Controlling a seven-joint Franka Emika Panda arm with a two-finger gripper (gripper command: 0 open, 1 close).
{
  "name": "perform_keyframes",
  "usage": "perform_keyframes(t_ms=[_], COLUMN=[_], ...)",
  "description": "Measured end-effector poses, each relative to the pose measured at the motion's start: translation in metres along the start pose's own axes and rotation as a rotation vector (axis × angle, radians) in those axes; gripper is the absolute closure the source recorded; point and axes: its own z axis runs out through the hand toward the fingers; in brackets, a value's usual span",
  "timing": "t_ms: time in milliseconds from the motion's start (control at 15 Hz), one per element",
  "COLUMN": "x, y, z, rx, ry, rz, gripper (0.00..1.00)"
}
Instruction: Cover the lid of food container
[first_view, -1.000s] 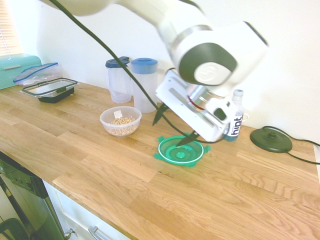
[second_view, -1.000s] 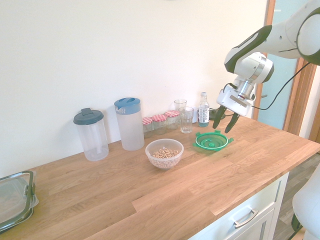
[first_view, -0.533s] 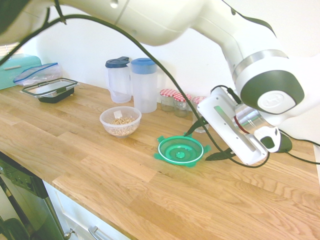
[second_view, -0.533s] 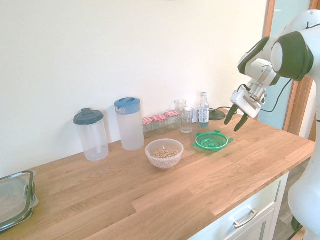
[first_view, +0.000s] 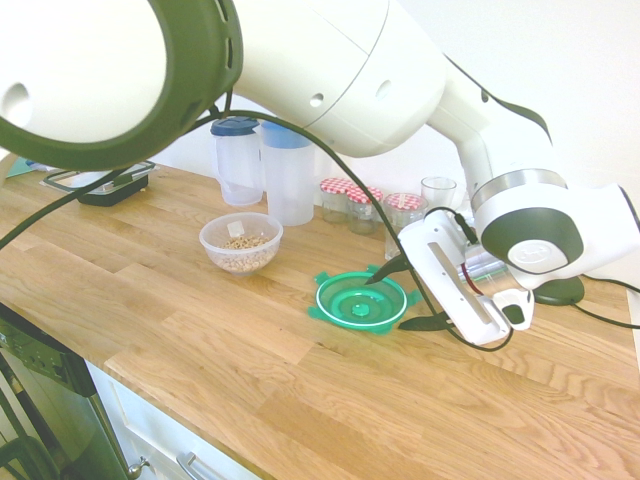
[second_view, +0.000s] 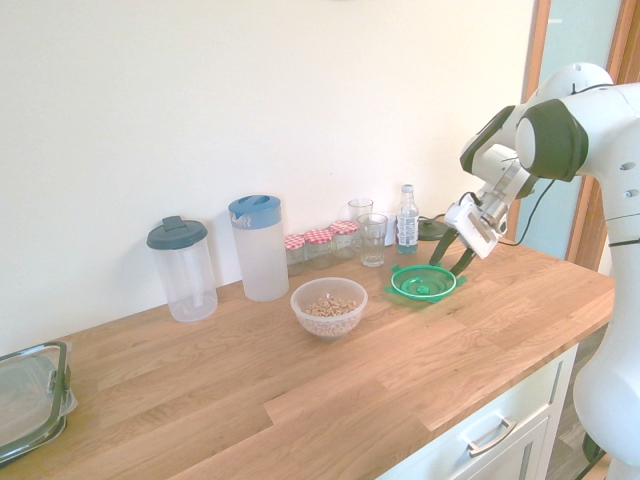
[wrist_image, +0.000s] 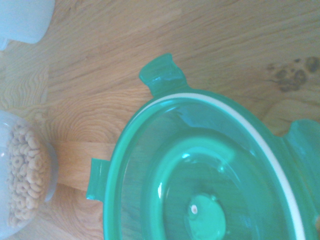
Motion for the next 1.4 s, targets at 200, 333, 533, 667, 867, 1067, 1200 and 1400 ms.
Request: perform_keyframes(t_ms=[200, 333, 533, 667, 867, 1067, 1200, 1400], x=[0.001, 0.001, 0.001, 0.001, 0.001, 0.000, 0.000, 0.001], y=[-0.004, 0.002, 0.004, 0.007, 0.010, 0.015, 0.017, 0.019], z=[0.005, 0.001, 0.001, 0.005, 0.010, 0.014, 0.017, 0.022], rx=[0.013, 0.024, 0.027, 0.028, 0.028, 0.028, 0.027, 0.025], ry=[0.002, 0.003, 0.003, -0.003, -0.010, -0.015, -0.015, -0.014], rz=[-0.016, -0.014, -0.013, -0.006, -0.001, 0.002, 0.004, 0.005], gripper=[1.00, 1.00, 1.00, 1.00, 1.00, 1.00, 1.00, 1.00])
